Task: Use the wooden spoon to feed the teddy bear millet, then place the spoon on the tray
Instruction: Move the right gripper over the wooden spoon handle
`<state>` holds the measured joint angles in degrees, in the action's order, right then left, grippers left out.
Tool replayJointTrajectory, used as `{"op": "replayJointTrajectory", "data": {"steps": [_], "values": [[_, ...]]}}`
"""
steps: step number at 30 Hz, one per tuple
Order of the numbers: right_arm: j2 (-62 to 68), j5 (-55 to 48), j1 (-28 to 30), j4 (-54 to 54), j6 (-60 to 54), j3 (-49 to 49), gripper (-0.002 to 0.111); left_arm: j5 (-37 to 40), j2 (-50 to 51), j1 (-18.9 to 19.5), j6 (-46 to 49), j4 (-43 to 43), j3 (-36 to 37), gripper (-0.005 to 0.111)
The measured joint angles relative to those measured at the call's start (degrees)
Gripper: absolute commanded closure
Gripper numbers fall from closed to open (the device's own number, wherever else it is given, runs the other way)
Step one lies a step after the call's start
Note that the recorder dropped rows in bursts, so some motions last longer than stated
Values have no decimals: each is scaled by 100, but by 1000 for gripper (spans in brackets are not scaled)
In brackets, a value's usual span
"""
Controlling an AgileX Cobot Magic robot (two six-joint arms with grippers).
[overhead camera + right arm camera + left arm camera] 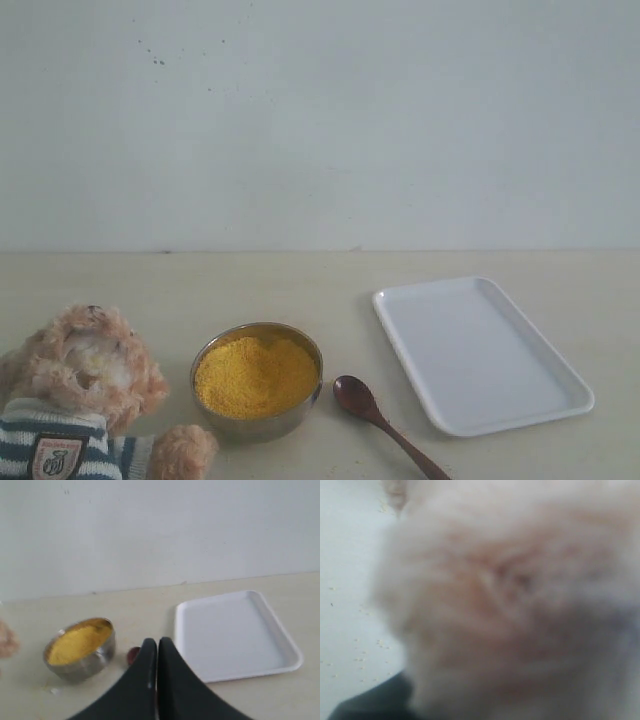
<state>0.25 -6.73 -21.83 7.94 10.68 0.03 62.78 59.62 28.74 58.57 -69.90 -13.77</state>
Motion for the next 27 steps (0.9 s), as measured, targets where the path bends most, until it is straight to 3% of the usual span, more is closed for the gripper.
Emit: {"op": "replayJointTrajectory", "data": {"steps": [6, 20, 27], "values": [[0, 673, 0, 947, 1299, 0, 108, 0, 0, 0, 0, 0, 0, 103], [0, 2457, 0, 1046, 1563, 0, 108, 0, 0, 0, 96, 0, 0, 103], [62, 743, 0, 56, 1527, -823, 108, 0, 0, 0, 96, 0, 0, 103]]}}
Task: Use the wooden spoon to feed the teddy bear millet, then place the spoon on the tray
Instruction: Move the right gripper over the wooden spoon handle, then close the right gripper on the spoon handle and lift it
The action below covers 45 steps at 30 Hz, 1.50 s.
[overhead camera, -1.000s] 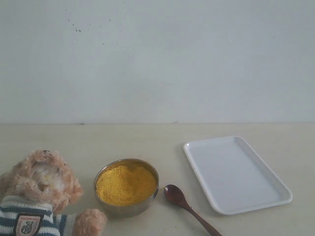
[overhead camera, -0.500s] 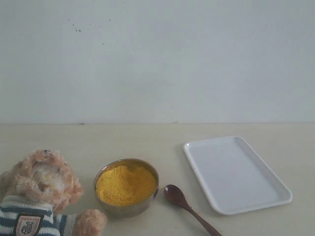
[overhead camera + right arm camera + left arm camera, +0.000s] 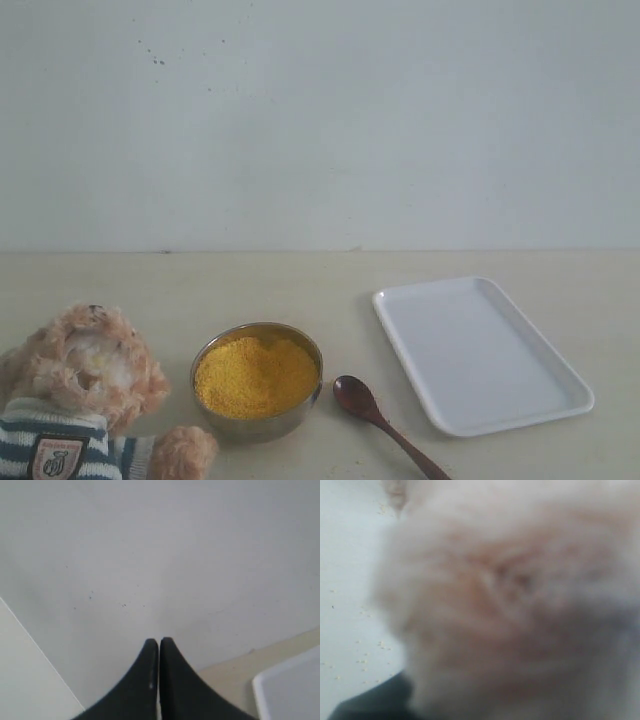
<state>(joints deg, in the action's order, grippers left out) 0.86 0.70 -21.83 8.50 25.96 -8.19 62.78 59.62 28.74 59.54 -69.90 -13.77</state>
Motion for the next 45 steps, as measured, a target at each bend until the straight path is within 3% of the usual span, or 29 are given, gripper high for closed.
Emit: {"op": "replayJointTrajectory", "data": {"steps": [6, 8, 11, 13, 15, 20, 30, 45], "values": [[1208, -2136, 0, -455, -1605, -1521, 107, 0, 0, 0, 0, 0, 0, 103], [1882, -2874, 0, -314, -2276, -1958, 102, 0, 0, 0, 0, 0, 0, 103], [2956, -3578, 0, 10, -3095, -2406, 82, 0, 0, 0, 0, 0, 0, 103], [3571, -3700, 0, 126, -3383, -2619, 64, 0, 0, 0, 0, 0, 0, 103], [4170, -3686, 0, 139, -3570, -2826, 54, 0, 0, 0, 0, 0, 0, 103], [5811, -3647, -15, 305, -4166, -3264, 53, 0, 0, 0, 0, 0, 0, 103], [8412, -3503, -889, 389, -4989, -4104, 53, 0, 0, 0, 0, 0, 0, 103], [9900, -2843, -959, 178, -5056, -4475, 53, 0, 0, 0, 0, 0, 0, 103]]}}
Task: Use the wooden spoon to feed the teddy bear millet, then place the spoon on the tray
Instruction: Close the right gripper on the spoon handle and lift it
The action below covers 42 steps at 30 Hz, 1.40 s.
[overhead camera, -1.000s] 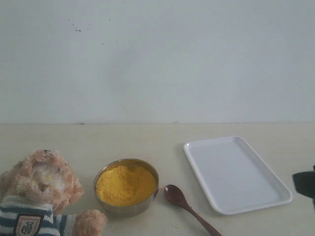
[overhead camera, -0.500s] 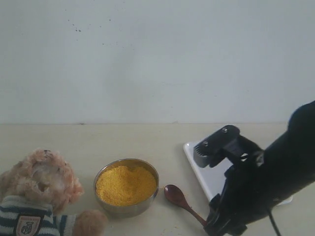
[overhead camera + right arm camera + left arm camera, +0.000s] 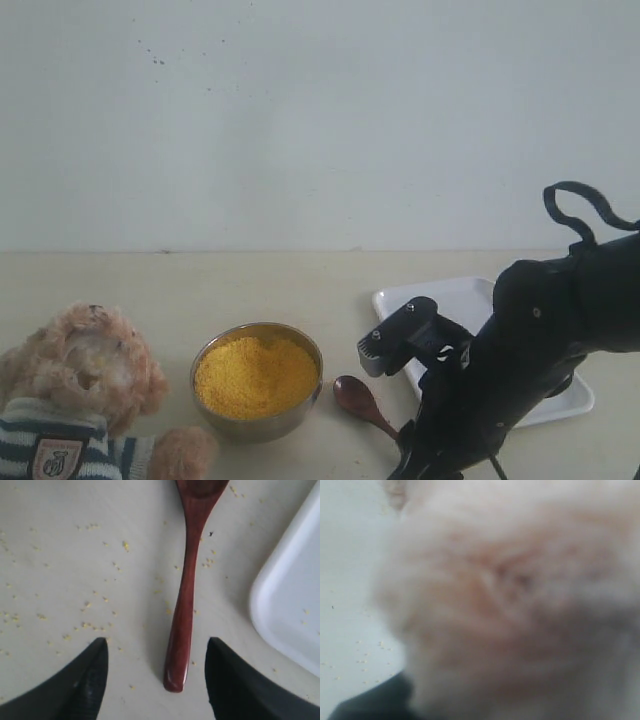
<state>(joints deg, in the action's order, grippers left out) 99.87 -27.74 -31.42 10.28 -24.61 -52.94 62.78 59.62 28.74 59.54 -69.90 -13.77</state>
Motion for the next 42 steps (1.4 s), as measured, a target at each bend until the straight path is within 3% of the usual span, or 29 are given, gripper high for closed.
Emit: {"op": "replayJointTrajectory", "data": {"steps": [11, 29, 33, 38, 42], "values": [[441, 362, 181, -67, 0, -3, 53, 0, 0, 0, 0, 0, 0, 103], [685, 55, 406, 239, -85, -13, 54, 0, 0, 0, 0, 0, 0, 103], [749, -8, 406, 238, -125, -51, 71, 0, 0, 0, 0, 0, 0, 103], [772, -8, 316, 238, -163, -67, 109, 0, 0, 0, 0, 0, 0, 103], [772, -23, 287, 249, -164, -77, 105, 0, 0, 0, 0, 0, 0, 103]]}}
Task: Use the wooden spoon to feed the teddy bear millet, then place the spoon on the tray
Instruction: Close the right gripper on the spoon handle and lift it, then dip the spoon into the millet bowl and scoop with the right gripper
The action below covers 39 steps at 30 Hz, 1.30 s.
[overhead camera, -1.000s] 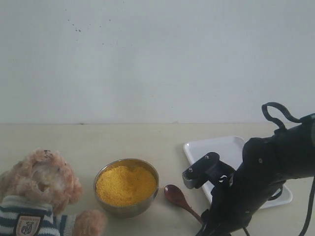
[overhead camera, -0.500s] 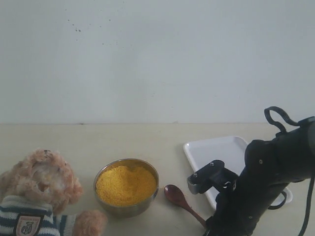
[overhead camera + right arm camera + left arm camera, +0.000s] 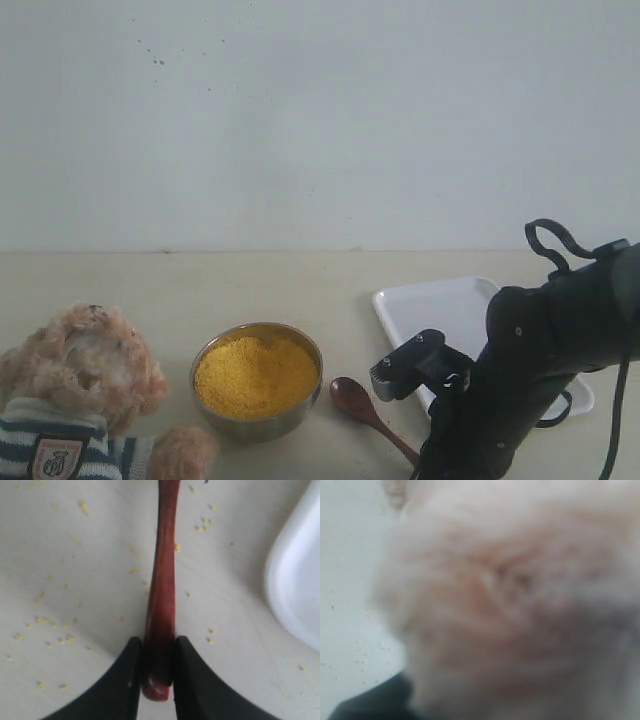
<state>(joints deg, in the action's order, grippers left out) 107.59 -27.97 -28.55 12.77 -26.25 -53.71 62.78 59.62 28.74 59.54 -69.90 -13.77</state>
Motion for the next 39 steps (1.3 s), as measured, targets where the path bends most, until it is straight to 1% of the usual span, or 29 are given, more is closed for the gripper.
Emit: {"op": "replayJointTrajectory", "data": {"steps": [5, 8, 11, 14, 17, 18, 19, 20, 21, 22, 23, 24, 25, 26, 27, 28, 32, 34, 39], "values": [[-97, -129, -12, -39, 137, 22, 106, 0, 0, 0, 0, 0, 0, 103], [-385, -265, -12, -331, 377, 22, 106, 0, 0, 0, 0, 0, 0, 103], [-742, -479, -12, -948, 769, 22, 106, 0, 0, 0, 0, 0, 0, 103], [-1085, -763, -46, -1783, 1283, 22, 106, 0, 0, 0, 0, 0, 0, 103], [-1396, -1267, -185, -2477, 1666, -43, 106, 0, 0, 0, 0, 0, 0, 103], [-1466, -1482, -285, -2732, 1792, -114, 106, 0, 0, 0, 0, 0, 0, 103], [-1543, -1909, -564, -3251, 2046, -331, 106, 0, 0, 0, 0, 0, 0, 103], [-1553, -2074, -702, -3457, 2138, -439, 106, 0, 0, 0, 0, 0, 0, 103], [-1565, -2412, -1097, -3938, 2313, -746, 106, 0, 0, 0, 0, 0, 0, 103], [-1565, -2529, -1266, -4159, 2352, -908, 106, 0, 0, 0, 0, 0, 0, 103], [-1533, -2819, -1692, -4567, 2405, -1239, 106, 0, 0, 0, 0, 0, 0, 103], [-1467, -2952, -1898, -4753, 2405, -1371, 106, 0, 0, 0, 0, 0, 0, 103], [-1259, -3389, -2274, -5273, 2488, -1652, 106, 0, 0, 0, 0, 0, 0, 103], [-1150, -3536, -2404, -5503, 2505, -1738, 106, 0, 0, 0, 0, 0, 0, 103], [-847, -3838, -2663, -6020, 2547, -1914, 106, 0, 0, 0, 0, 0, 0, 103], [-620, -3973, -2801, -6301, 2558, -2026, 106, 0, 0, 0, 0, 0, 0, 103], [286, -4078, -3063, -6909, 2592, -2514, 106, 0, 0, 0, 0, 0, 0, 103], [621, -4078, -3075, -6981, 2625, -2718, 106, 0, 0, 0, 0, 0, 0, 103], [956, -4043, -3075, -7027, 2625, -2851, 106, 0, 0, 0, 0, 0, 0, 103]]}}
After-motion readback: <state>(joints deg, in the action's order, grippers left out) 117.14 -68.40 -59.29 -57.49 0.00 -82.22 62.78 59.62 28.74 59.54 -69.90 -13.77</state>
